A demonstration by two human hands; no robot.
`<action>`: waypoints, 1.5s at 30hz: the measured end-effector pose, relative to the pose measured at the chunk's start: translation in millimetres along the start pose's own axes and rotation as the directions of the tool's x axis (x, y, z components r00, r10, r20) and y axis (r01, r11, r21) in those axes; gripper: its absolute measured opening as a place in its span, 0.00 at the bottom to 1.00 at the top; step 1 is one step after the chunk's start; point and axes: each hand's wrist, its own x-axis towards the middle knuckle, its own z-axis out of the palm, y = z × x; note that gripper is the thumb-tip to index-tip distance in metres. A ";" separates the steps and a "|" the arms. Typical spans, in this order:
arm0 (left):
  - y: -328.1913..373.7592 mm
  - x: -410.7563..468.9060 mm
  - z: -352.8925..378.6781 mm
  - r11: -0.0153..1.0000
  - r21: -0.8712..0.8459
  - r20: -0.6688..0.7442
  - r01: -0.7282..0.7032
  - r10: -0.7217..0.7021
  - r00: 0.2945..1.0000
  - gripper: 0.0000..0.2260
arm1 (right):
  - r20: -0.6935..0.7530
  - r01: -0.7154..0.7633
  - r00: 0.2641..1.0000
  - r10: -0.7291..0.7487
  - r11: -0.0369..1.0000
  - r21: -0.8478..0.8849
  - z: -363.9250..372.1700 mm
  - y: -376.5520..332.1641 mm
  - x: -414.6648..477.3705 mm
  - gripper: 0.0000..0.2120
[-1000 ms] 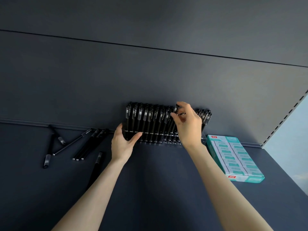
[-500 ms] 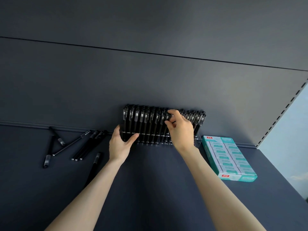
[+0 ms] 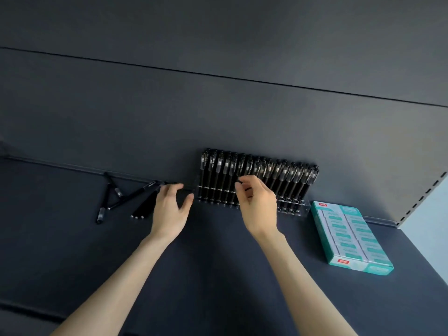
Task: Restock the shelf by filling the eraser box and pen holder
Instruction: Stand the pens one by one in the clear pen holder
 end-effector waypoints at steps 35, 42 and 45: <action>-141.1 82.9 -118.1 0.999 0.033 0.313 -0.006 -0.005 0.950 0.17 | 0.143 -0.439 0.848 0.510 0.829 -0.347 230.9 -81.4 1.0 0.27; -142.5 86.2 -112.7 0.900 0.431 0.257 -0.066 -0.052 0.965 0.21 | 0.150 -0.473 0.840 0.521 0.840 -0.267 228.9 -77.6 4.6 0.17; -144.8 89.1 -111.6 0.891 0.437 0.284 -0.122 -0.008 0.959 0.19 | 0.127 -0.483 0.846 0.518 0.845 -0.230 228.9 -78.1 3.7 0.14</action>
